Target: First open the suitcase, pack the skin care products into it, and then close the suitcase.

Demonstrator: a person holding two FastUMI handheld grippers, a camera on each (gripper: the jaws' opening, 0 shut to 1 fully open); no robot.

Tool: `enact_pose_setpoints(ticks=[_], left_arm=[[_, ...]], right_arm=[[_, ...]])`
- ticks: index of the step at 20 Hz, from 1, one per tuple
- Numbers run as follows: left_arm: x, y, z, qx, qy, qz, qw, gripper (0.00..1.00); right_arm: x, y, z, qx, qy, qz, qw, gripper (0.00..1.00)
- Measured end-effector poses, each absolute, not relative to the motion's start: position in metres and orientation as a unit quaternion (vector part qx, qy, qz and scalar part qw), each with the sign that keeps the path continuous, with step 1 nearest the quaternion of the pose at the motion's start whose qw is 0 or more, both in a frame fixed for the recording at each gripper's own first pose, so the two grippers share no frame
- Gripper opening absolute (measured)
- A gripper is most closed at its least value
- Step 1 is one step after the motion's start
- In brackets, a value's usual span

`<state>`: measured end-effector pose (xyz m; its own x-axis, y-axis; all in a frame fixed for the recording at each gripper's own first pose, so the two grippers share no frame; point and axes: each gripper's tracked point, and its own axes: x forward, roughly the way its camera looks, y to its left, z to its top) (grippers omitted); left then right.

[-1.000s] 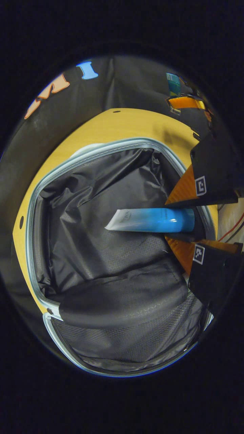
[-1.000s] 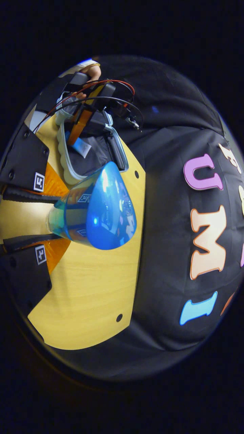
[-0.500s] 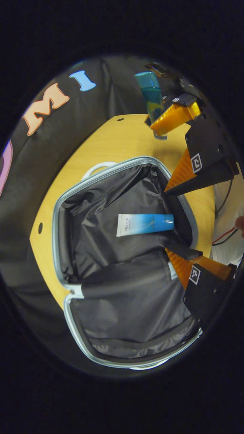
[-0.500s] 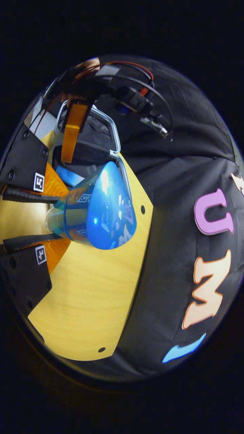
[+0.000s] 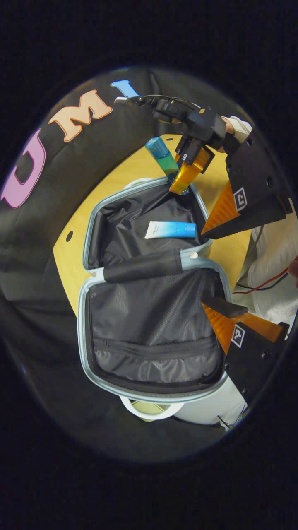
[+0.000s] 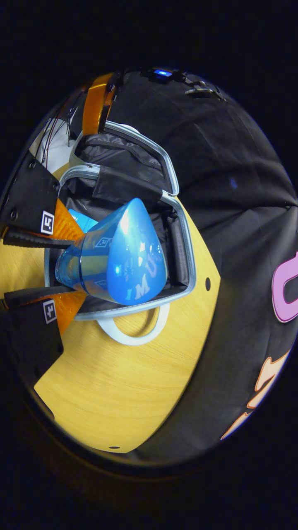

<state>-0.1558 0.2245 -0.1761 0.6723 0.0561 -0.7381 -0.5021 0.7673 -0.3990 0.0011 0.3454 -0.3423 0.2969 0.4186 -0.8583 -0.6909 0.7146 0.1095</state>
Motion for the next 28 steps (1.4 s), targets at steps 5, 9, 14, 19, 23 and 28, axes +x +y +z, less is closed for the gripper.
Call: enact_pose_setpoints(ticks=[5,9,14,19,23,28], left_arm=[[-0.173,0.235,-0.18,-0.314,0.37,0.172,0.857,0.83],[-0.179,0.242,-0.177,-0.311,0.371,0.178,0.857,0.83],[-0.184,0.25,-0.174,-0.316,0.371,0.179,0.855,0.83],[-0.192,0.267,-0.176,-0.322,0.366,0.196,0.851,0.78],[-0.203,0.293,-0.174,-0.335,0.353,0.221,0.845,0.83],[-0.228,0.345,-0.173,-0.345,0.329,0.281,0.833,0.83]], right_arm=[[-0.005,0.341,-0.378,-0.165,0.526,0.327,0.768,0.39],[-0.005,0.345,-0.388,-0.172,0.537,0.316,0.763,0.39],[0.0,0.343,-0.394,-0.175,0.54,0.295,0.769,0.42],[0.001,0.346,-0.389,-0.163,0.538,0.294,0.773,0.48],[0.012,0.354,-0.369,-0.142,0.503,0.308,0.795,0.49],[0.032,0.361,-0.313,-0.106,0.419,0.335,0.837,1.0]])
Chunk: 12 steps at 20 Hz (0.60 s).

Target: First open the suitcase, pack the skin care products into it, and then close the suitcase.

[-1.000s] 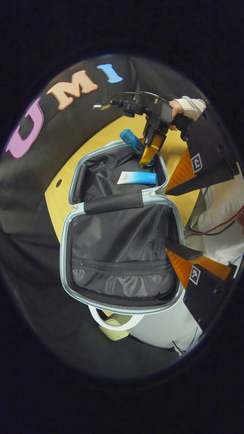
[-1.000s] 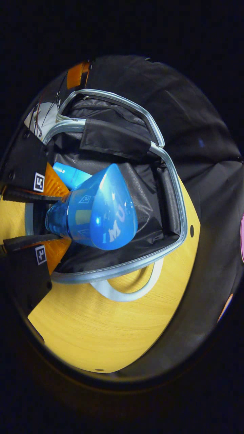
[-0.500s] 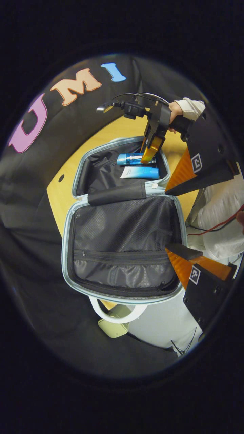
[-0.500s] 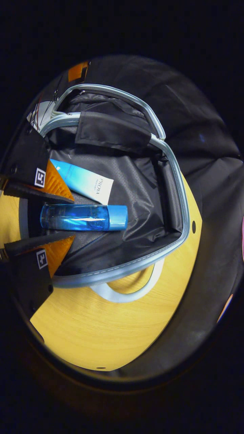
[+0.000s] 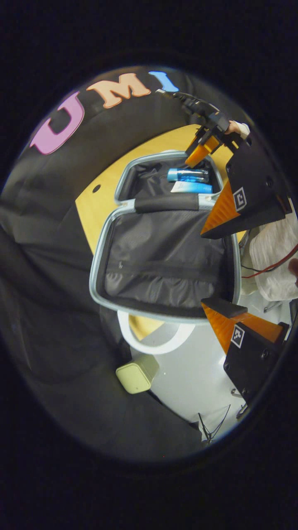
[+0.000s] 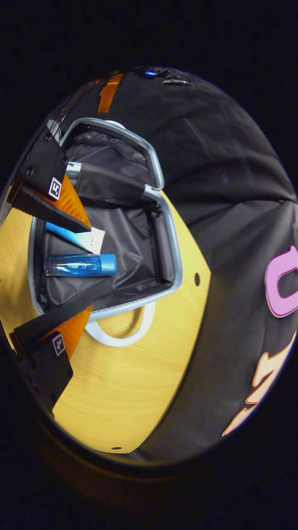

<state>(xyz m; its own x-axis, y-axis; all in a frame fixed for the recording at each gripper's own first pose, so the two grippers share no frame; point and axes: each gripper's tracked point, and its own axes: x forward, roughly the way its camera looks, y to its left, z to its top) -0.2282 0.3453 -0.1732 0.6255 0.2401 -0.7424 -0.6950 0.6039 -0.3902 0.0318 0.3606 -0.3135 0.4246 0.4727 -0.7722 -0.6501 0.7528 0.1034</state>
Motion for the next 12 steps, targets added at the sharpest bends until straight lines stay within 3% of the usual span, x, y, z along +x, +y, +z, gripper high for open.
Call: enact_pose_setpoints(ticks=[8,9,12], left_arm=[[-0.268,0.425,-0.179,-0.361,0.301,0.353,0.809,0.83],[-0.27,0.432,-0.184,-0.366,0.3,0.356,0.806,0.83],[-0.266,0.449,-0.205,-0.39,0.298,0.345,0.8,0.83]], right_arm=[[0.056,0.294,-0.241,-0.082,0.37,0.285,0.88,0.94],[0.058,0.284,-0.234,-0.079,0.366,0.276,0.886,0.99],[0.062,0.257,-0.216,-0.065,0.36,0.244,0.898,0.99]])
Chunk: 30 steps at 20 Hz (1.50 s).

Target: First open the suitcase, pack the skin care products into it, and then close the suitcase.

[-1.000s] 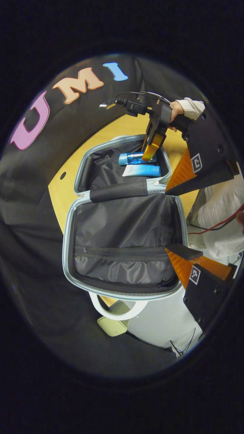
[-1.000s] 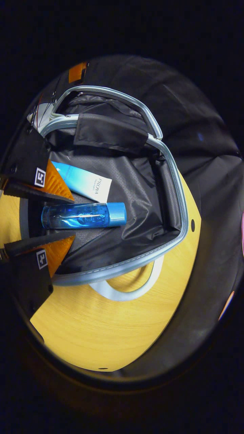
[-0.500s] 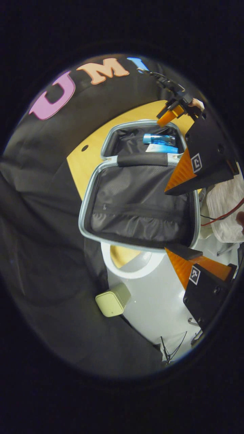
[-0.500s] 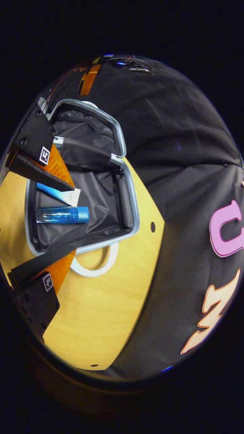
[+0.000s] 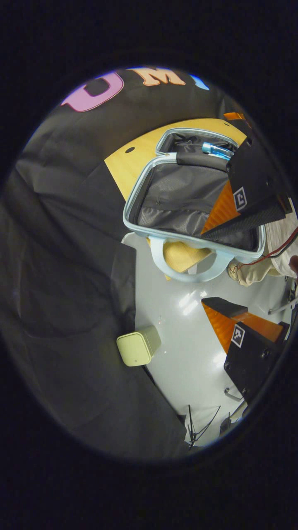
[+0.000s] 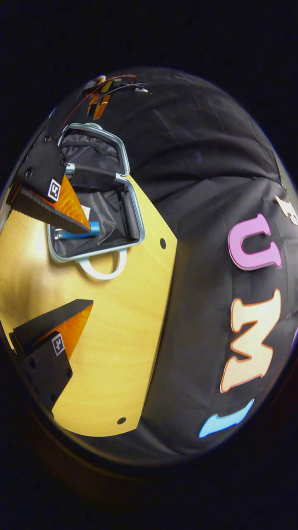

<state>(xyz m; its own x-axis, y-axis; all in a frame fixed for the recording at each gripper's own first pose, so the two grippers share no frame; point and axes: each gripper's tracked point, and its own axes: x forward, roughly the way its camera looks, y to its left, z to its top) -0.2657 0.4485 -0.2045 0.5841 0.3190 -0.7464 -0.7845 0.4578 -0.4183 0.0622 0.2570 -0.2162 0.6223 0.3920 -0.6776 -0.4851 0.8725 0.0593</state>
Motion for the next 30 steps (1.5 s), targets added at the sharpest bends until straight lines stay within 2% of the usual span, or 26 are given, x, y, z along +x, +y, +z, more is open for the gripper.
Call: enact_pose_setpoints(ticks=[4,5,7,8,9,10,12,13,14,15,21,22,23,30], left_arm=[[-0.259,0.47,-0.234,-0.43,0.301,0.325,0.787,0.8],[-0.258,0.472,-0.239,-0.44,0.301,0.32,0.783,0.82],[-0.256,0.478,-0.248,-0.449,0.305,0.311,0.78,0.75],[-0.255,0.48,-0.251,-0.452,0.306,0.308,0.779,0.79],[-0.253,0.481,-0.255,-0.456,0.306,0.305,0.778,0.7],[-0.252,0.482,-0.258,-0.46,0.309,0.305,0.775,0.66],[-0.24,0.474,-0.259,-0.476,0.305,0.286,0.774,0.52],[-0.236,0.473,-0.259,-0.483,0.303,0.28,0.772,0.25],[-0.233,0.473,-0.259,-0.489,0.302,0.277,0.77,0.26],[-0.236,0.474,-0.261,-0.488,0.306,0.285,0.766,0.14],[-0.232,0.472,-0.25,-0.497,0.285,0.252,0.78,0.07],[-0.231,0.47,-0.247,-0.503,0.279,0.246,0.78,0.07],[-0.231,0.469,-0.244,-0.508,0.275,0.241,0.78,0.07],[-0.233,0.452,-0.194,-0.493,0.247,0.225,0.804,0.05]], right_arm=[[0.062,0.225,-0.204,-0.062,0.36,0.212,0.906,0.99],[0.061,0.219,-0.202,-0.064,0.36,0.204,0.908,0.95],[0.057,0.206,-0.195,-0.066,0.357,0.189,0.913,0.99],[0.057,0.202,-0.193,-0.064,0.356,0.182,0.914,0.99],[0.055,0.198,-0.193,-0.062,0.357,0.177,0.915,0.99],[0.053,0.195,-0.192,-0.061,0.359,0.172,0.915,0.99],[0.05,0.189,-0.19,-0.063,0.361,0.165,0.916,0.95],[0.047,0.188,-0.189,-0.065,0.361,0.162,0.916,0.95],[0.046,0.186,-0.189,-0.065,0.361,0.16,0.916,0.99],[0.045,0.185,-0.189,-0.066,0.363,0.159,0.916,0.99],[0.036,0.181,-0.194,-0.054,0.369,0.15,0.916,0.99],[0.035,0.181,-0.196,-0.053,0.37,0.149,0.916,0.95],[0.035,0.181,-0.196,-0.051,0.37,0.148,0.916,0.99],[0.029,0.173,-0.197,-0.039,0.371,0.144,0.917,0.99]])
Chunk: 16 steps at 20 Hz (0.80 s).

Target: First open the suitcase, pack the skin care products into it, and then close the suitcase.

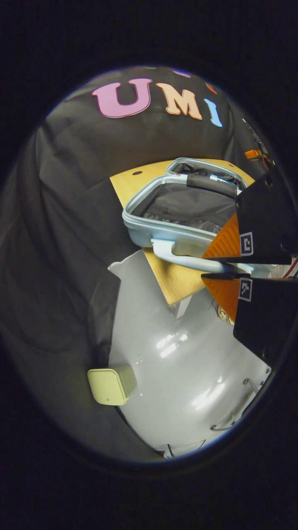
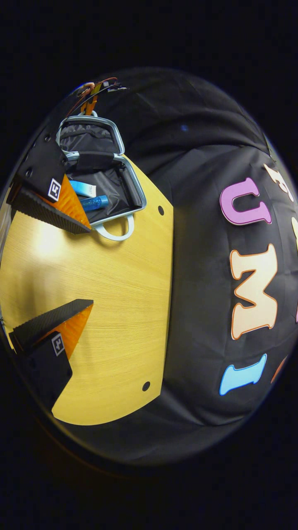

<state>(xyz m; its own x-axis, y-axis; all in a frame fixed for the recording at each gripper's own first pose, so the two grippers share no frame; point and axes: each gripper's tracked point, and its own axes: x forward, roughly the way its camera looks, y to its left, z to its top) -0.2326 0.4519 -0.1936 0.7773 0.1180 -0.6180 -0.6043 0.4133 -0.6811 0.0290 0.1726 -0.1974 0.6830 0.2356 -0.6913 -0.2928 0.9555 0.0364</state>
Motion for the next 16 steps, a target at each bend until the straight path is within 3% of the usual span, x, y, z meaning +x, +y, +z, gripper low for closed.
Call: enact_pose_setpoints(ticks=[1,3,7,8,11,16], left_arm=[[-0.232,0.45,-0.182,-0.49,0.238,0.224,0.808,0.05],[-0.233,0.446,-0.154,-0.485,0.216,0.217,0.819,0.05],[-0.226,0.425,-0.099,-0.473,0.179,0.201,0.839,0.05],[-0.223,0.417,-0.087,-0.463,0.176,0.195,0.847,0.05],[-0.212,0.398,-0.056,-0.435,0.17,0.182,0.865,0.05],[-0.192,0.355,-0.01,-0.399,0.171,0.145,0.889,0.05]], right_arm=[[0.028,0.171,-0.198,-0.034,0.372,0.143,0.917,0.95],[0.028,0.166,-0.199,-0.028,0.372,0.142,0.917,0.99],[0.031,0.156,-0.2,-0.016,0.37,0.14,0.918,0.95],[0.032,0.155,-0.199,-0.013,0.368,0.141,0.919,0.99],[0.035,0.145,-0.194,-0.004,0.362,0.139,0.922,0.95],[0.03,0.124,-0.192,0.006,0.357,0.13,0.925,0.98]])
